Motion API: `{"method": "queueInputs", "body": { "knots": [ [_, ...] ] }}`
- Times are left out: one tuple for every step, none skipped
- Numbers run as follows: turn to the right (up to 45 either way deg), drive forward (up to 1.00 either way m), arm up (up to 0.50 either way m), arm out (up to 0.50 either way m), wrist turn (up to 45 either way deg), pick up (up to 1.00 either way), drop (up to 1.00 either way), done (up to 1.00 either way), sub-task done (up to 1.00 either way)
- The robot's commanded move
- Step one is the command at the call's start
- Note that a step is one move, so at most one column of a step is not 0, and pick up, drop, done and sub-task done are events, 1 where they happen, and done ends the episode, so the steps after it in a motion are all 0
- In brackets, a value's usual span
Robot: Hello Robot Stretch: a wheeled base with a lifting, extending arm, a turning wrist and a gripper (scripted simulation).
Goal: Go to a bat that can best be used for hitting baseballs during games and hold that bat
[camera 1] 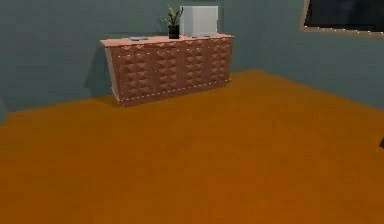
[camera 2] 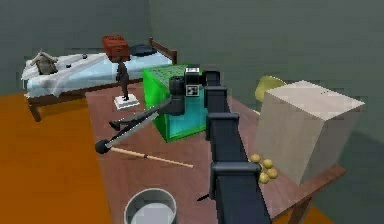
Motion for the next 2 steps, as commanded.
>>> {"method": "queueInputs", "body": {
  "knots": [
    [0.0, 0.0, 0.0, 0.0, 45.0, 0.0, 0.0, 0.0, 0.0],
    [0.0, 0.0, 0.0, 0.0, 45.0, 0.0, 0.0, 0.0, 0.0]
  ]
}}
